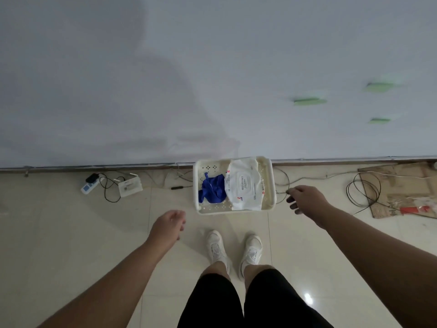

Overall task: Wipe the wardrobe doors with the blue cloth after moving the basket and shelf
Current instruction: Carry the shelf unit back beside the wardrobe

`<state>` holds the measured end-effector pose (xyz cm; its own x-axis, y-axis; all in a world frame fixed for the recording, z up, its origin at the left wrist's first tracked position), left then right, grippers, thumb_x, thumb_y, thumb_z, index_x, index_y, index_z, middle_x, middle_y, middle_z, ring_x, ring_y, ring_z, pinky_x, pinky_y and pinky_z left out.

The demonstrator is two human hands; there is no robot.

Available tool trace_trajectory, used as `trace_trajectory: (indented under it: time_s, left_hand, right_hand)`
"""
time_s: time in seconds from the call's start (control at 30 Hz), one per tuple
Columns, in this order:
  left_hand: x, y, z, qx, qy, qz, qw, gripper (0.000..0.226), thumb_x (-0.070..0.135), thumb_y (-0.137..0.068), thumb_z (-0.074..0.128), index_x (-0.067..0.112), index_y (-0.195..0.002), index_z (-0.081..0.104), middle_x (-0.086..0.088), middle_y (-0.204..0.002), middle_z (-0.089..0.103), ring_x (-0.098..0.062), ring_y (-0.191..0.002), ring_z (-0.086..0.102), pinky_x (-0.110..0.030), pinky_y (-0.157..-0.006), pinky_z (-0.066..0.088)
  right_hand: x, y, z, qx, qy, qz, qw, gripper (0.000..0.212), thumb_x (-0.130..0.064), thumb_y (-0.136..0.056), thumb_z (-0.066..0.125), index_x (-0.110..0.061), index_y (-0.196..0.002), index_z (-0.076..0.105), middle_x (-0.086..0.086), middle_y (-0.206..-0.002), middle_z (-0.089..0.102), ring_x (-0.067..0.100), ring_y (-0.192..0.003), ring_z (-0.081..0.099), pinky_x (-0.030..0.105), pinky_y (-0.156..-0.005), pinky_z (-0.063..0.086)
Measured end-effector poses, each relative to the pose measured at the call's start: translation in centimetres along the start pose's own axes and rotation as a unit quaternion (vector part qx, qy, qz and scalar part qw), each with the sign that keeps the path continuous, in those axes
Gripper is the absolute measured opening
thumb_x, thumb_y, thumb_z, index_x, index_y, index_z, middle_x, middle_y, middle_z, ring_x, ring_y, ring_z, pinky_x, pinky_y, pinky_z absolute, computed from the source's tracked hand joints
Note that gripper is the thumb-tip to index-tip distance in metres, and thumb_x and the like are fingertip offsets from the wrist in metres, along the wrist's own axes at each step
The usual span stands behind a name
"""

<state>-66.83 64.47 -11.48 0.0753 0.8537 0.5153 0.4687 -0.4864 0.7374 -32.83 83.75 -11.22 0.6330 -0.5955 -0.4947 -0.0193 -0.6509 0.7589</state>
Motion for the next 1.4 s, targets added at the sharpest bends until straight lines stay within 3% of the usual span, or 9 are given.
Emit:
trace_trajectory:
  time_s: [0.13, 0.23, 0.33, 0.43, 0.6, 0.77, 1.1, 1.23, 1.4]
  left_hand:
    - [1.1, -6.3, 1.3, -0.002, 0.003, 0.007, 1.000, 0.020, 0.034, -0.105, 0.052, 0.023, -0.105, 0.068, -0.006, -0.106, 0.071, -0.026, -0.096, 0.069, -0.049, -0.088, 0.061]
    - [1.6, -9.9, 2.9, -0.013, 0.022, 0.003, 1.000, 0.027, 0.034, -0.107, 0.046, 0.024, -0.123, 0.065, 0.001, -0.109, 0.070, -0.023, -0.105, 0.069, -0.046, -0.090, 0.060]
    - [1.7, -12.0, 4.9, -0.029, 0.061, -0.015, 0.998, 0.025, 0.029, -0.106, 0.046, 0.020, -0.116, 0.067, -0.004, -0.104, 0.075, -0.024, -0.093, 0.073, -0.044, -0.086, 0.061]
    - [1.6, -12.7, 5.7, -0.017, 0.100, -0.024, 0.995, 0.024, 0.018, -0.105, 0.048, 0.012, -0.117, 0.068, -0.004, -0.089, 0.073, -0.021, -0.074, 0.071, -0.042, -0.082, 0.060]
    - [1.5, -11.7, 4.5, -0.051, 0.163, -0.046, 0.984, 0.017, 0.014, -0.106, 0.053, 0.017, -0.116, 0.067, -0.011, -0.096, 0.074, -0.025, -0.081, 0.072, -0.045, -0.086, 0.063]
    - [1.3, -7.7, 1.0, -0.048, 0.178, -0.029, 0.982, 0.018, 0.018, -0.105, 0.053, 0.024, -0.106, 0.070, -0.005, -0.095, 0.080, -0.019, -0.084, 0.076, -0.033, -0.073, 0.061]
    - [-2.0, 6.9, -3.3, -0.011, 0.274, -0.055, 0.960, 0.022, 0.016, -0.106, 0.053, 0.019, -0.107, 0.074, -0.007, -0.100, 0.081, -0.017, -0.084, 0.079, -0.030, -0.072, 0.062]
    - [-5.1, 12.0, -1.5, 0.048, 0.338, -0.085, 0.936, 0.023, 0.015, -0.107, 0.051, 0.019, -0.114, 0.073, -0.004, -0.103, 0.082, -0.021, -0.095, 0.079, -0.036, -0.081, 0.063]
    - [-9.5, 19.8, 2.1, 0.134, 0.443, -0.134, 0.876, 0.023, 0.012, -0.108, 0.051, 0.012, -0.118, 0.072, -0.008, -0.104, 0.082, -0.025, -0.098, 0.079, -0.038, -0.081, 0.064]
  right_hand:
    - [0.2, -4.5, 3.0, 0.029, -0.003, 0.002, 1.000, 0.022, -0.029, -0.095, 0.054, -0.016, -0.094, 0.072, 0.008, -0.094, 0.071, 0.030, -0.085, 0.065, 0.050, -0.086, 0.057]
    - [0.8, -6.9, 4.7, 0.027, -0.025, 0.009, 0.999, 0.021, -0.027, -0.095, 0.055, -0.019, -0.095, 0.074, 0.010, -0.099, 0.073, 0.029, -0.088, 0.070, 0.048, -0.087, 0.057]
    - [1.4, -8.4, 5.9, 0.019, -0.059, 0.024, 0.998, 0.026, -0.023, -0.097, 0.052, -0.022, -0.078, 0.070, 0.016, -0.101, 0.074, 0.038, -0.095, 0.071, 0.052, -0.091, 0.058]
    - [1.5, -8.8, 6.2, 0.024, -0.084, 0.029, 0.996, 0.028, -0.021, -0.099, 0.052, -0.022, -0.077, 0.069, 0.012, -0.095, 0.076, 0.039, -0.102, 0.069, 0.053, -0.094, 0.056]
    - [0.1, -7.1, 5.5, 0.023, -0.014, -0.002, 1.000, 0.025, -0.025, -0.098, 0.056, -0.029, -0.077, 0.069, 0.006, -0.096, 0.075, 0.038, -0.101, 0.068, 0.053, -0.095, 0.055]
    - [-2.8, -2.1, 4.4, 0.016, 0.044, -0.049, 0.998, 0.021, -0.027, -0.097, 0.056, -0.031, -0.082, 0.070, 0.006, -0.092, 0.074, 0.036, -0.093, 0.069, 0.048, -0.084, 0.056]
    - [-8.0, 7.0, 2.1, -0.063, 0.159, -0.140, 0.975, 0.021, -0.029, -0.097, 0.058, -0.029, -0.085, 0.075, -0.004, -0.079, 0.075, 0.024, -0.079, 0.069, 0.043, -0.077, 0.056]
    - [-9.4, 7.8, 2.9, -0.113, 0.238, -0.199, 0.944, 0.024, -0.025, -0.096, 0.057, -0.023, -0.077, 0.073, 0.004, -0.074, 0.071, 0.018, -0.066, 0.060, 0.034, -0.066, 0.048]
    - [-11.1, 9.8, 5.7, -0.190, 0.340, -0.264, 0.883, 0.021, -0.029, -0.095, 0.058, -0.028, -0.084, 0.075, -0.007, -0.078, 0.074, 0.017, -0.076, 0.067, 0.039, -0.077, 0.054]
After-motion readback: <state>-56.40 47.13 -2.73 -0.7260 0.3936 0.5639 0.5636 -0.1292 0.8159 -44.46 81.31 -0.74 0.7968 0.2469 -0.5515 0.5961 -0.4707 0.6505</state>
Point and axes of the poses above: each hand's wrist, its own y-axis away from the middle knuckle, its own z-axis out of the palm, x = y × z, the point moved 2 cm from there along -y, towards the middle knuckle
